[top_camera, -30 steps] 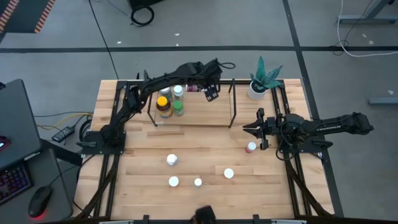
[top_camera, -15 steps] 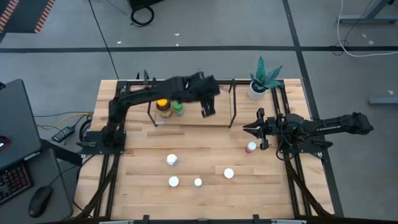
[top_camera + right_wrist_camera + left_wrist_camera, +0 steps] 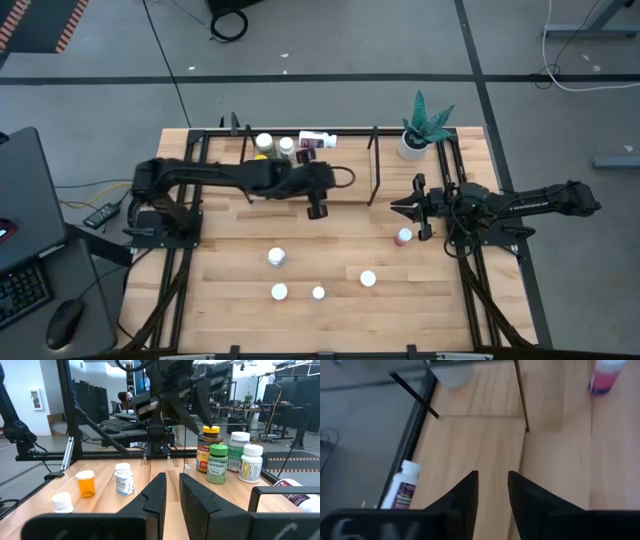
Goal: Pick and place medicine bottles onto shelf by color
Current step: Put the red pill bottle on the shelf
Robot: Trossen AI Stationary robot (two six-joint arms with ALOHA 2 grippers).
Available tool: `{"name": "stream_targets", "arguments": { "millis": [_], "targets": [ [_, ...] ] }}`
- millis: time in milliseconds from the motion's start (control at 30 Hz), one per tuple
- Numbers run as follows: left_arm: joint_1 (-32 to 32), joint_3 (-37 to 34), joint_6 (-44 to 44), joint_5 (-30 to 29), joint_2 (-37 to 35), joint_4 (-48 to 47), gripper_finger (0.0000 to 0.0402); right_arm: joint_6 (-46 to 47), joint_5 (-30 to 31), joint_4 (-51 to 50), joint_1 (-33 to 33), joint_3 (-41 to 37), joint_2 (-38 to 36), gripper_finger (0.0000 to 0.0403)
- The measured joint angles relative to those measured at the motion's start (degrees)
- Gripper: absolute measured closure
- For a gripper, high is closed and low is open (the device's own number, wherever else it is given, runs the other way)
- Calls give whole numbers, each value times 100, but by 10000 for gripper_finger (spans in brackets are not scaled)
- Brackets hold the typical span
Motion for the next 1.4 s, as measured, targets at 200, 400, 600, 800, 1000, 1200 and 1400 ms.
{"name": "stream_targets", "arguments": {
  "millis": [200,400,600,800,1000,1200,1400],
  "targets": [
    [52,-919,148,24,-889,867,301,0,0,-1,-1,0,0,341],
    [247,-1455,245,342,-1563,1265,306,0,0,1,-1,0,0,341],
    [439,-1697,387,767,-1829,1507,306,0,0,1,1,0,0,341],
    [563,-2223,850,1224,-1909,2515,315,0,0,1,-1,0,0,341],
    [995,-2964,1175,1841,-1922,4106,324,0,0,-1,1,0,0,341],
    [1689,-3226,1167,2817,-1911,5167,330,0,0,-1,-1,0,0,341],
    [2130,-3224,1342,2912,-1909,5722,330,0,0,-1,-1,0,0,341]
  ]
}}
